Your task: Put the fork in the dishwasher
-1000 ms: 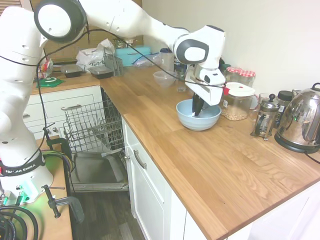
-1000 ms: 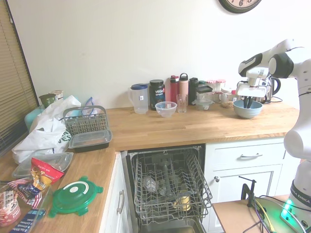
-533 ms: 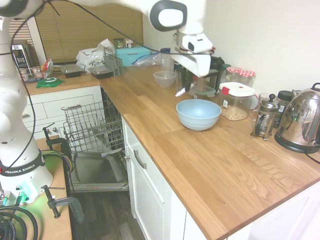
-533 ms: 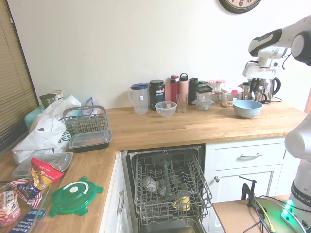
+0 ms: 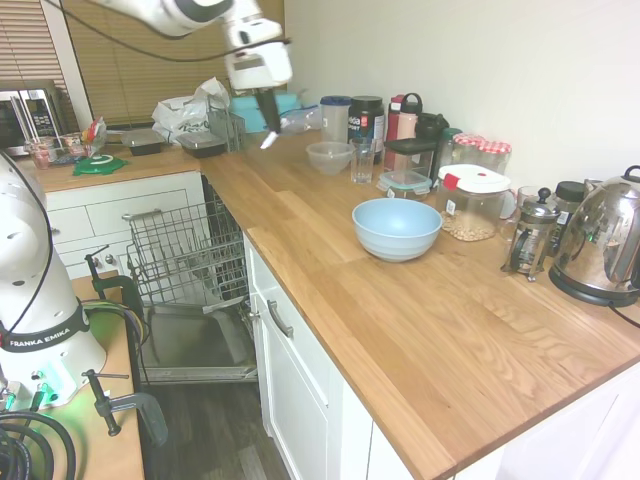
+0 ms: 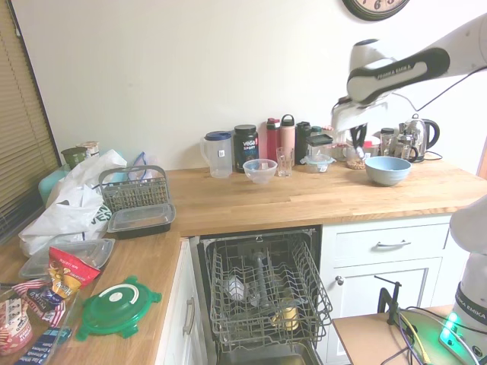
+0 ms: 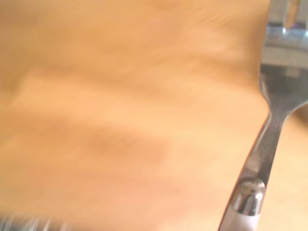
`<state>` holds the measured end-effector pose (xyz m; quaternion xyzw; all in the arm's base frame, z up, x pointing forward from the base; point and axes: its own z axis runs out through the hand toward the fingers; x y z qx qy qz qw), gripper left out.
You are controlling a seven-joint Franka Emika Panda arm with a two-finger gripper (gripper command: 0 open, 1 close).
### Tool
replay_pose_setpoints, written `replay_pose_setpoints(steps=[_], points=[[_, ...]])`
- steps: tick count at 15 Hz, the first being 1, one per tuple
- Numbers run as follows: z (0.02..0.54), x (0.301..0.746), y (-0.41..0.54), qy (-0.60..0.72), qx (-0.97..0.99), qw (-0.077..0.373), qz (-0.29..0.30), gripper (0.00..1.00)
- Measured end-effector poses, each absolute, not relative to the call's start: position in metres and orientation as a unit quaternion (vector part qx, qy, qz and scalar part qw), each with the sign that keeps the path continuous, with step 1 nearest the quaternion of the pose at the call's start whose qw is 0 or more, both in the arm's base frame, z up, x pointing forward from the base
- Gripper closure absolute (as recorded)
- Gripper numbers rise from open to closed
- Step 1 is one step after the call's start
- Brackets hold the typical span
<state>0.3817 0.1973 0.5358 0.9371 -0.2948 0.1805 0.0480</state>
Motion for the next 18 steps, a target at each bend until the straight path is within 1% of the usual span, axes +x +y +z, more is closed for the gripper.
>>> replay_pose_setpoints(steps=[2, 3, 5, 7, 9, 14, 16, 18], points=[[0.497, 0.322, 0.259, -0.276, 0.936, 0.077, 0.205, 1.00], [0.483, 0.303, 0.284, -0.268, 0.934, 0.090, 0.218, 1.00], [0.452, 0.279, 0.330, -0.249, 0.933, 0.116, 0.233, 1.00], [0.421, 0.275, 0.368, -0.235, 0.932, 0.144, 0.234, 1.00], [0.388, 0.276, 0.390, -0.224, 0.928, 0.183, 0.233, 1.00], [0.317, 0.255, 0.396, -0.190, 0.913, 0.270, 0.240, 1.00], [0.283, 0.255, 0.403, -0.175, 0.911, 0.286, 0.241, 1.00], [0.259, 0.269, 0.432, -0.175, 0.913, 0.285, 0.235, 1.00]])
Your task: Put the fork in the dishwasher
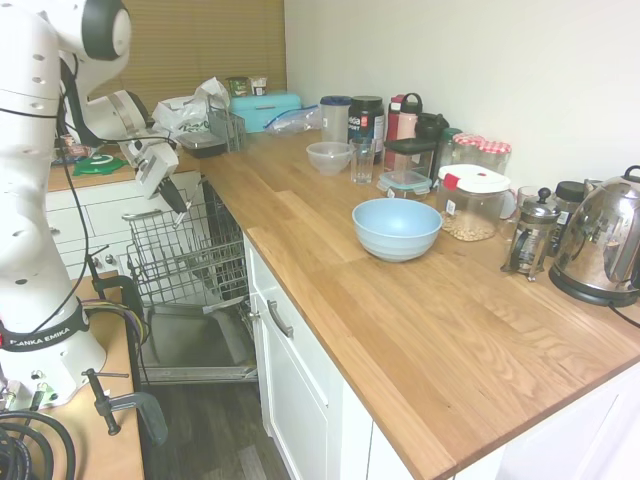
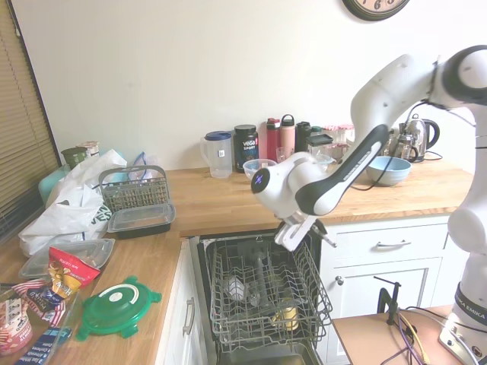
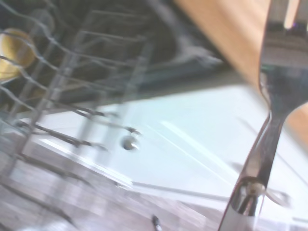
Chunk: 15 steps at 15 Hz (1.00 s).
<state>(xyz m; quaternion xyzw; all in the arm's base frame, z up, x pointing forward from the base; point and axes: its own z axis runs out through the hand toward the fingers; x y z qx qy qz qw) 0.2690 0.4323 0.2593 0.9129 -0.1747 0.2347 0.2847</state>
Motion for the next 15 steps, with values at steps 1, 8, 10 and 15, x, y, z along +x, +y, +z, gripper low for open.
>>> replay_pose_setpoints(steps=[1, 8, 10, 15], points=[[0.245, 0.275, 0.450, -0.175, 0.915, 0.282, 0.231, 1.00], [0.182, 0.315, 0.530, -0.192, 0.913, 0.295, 0.205, 1.00], [0.175, 0.327, 0.523, -0.197, 0.912, 0.303, 0.192, 1.00], [0.149, 0.328, 0.503, -0.190, 0.910, 0.319, 0.184, 0.00]])
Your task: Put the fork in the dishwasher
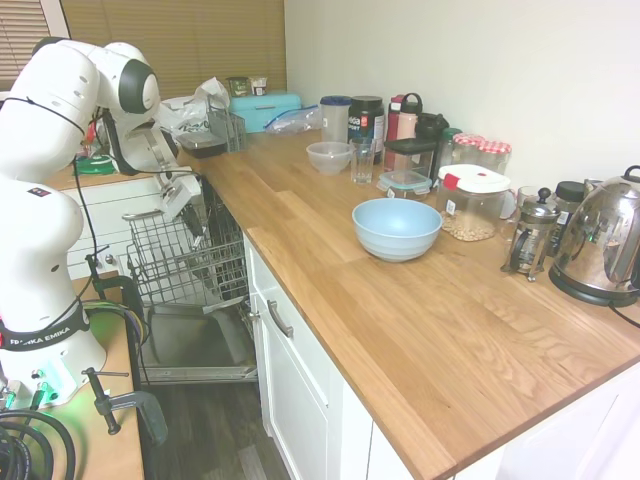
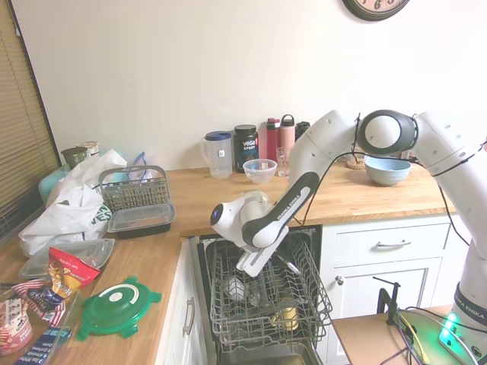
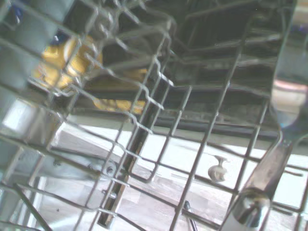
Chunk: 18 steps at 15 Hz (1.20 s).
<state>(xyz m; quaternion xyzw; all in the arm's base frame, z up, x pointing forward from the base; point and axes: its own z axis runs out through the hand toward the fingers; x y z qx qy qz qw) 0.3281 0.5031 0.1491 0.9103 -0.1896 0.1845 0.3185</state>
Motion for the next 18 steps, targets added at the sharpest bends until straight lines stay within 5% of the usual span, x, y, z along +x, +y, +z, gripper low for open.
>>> replay_pose_setpoints(steps=[13, 18], points=[[0.165, 0.310, 0.510, -0.187, 0.917, 0.307, 0.172, 0.00], [0.261, 0.278, 0.529, -0.183, 0.933, 0.244, 0.193, 0.00]])
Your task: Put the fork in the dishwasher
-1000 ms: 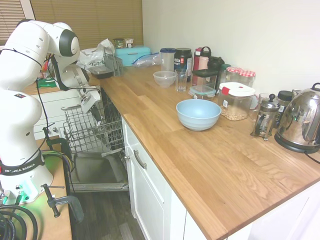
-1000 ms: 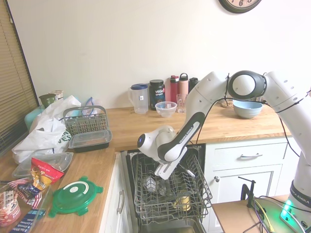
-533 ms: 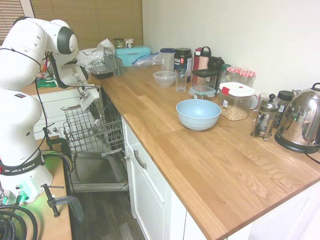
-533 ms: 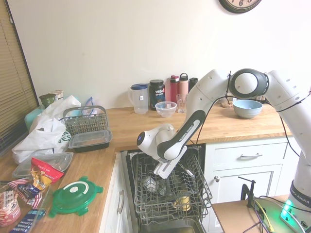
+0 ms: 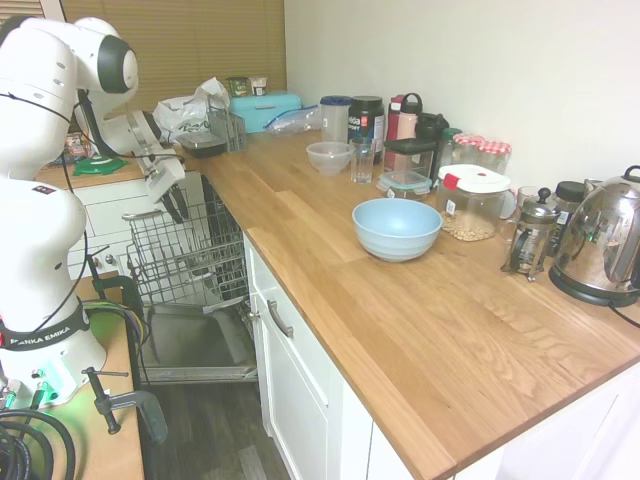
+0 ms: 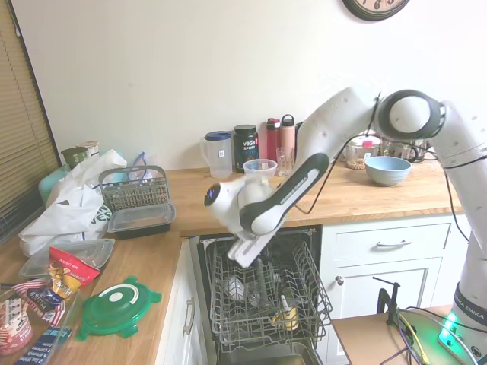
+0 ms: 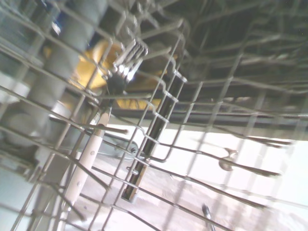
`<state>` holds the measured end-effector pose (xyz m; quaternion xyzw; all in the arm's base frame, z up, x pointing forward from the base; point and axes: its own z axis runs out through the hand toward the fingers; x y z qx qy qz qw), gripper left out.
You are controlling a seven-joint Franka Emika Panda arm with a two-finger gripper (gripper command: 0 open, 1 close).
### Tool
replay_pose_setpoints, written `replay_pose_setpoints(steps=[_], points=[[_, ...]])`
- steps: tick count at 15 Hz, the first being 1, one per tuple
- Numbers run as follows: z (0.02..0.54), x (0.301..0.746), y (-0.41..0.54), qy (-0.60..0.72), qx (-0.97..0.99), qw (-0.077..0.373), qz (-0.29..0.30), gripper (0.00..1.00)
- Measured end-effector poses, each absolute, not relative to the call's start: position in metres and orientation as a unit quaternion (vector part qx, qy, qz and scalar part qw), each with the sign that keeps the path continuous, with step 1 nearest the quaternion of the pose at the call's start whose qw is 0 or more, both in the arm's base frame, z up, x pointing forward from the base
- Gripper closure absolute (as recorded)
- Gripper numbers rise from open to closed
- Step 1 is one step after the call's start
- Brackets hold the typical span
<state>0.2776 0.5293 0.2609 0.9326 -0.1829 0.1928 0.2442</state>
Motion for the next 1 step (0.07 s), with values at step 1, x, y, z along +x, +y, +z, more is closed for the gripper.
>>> replay_pose_setpoints(steps=[1], points=[[0.2939, 0.2736, 0.5282, -0.186, 0.936, 0.222, 0.199, 0.00]])
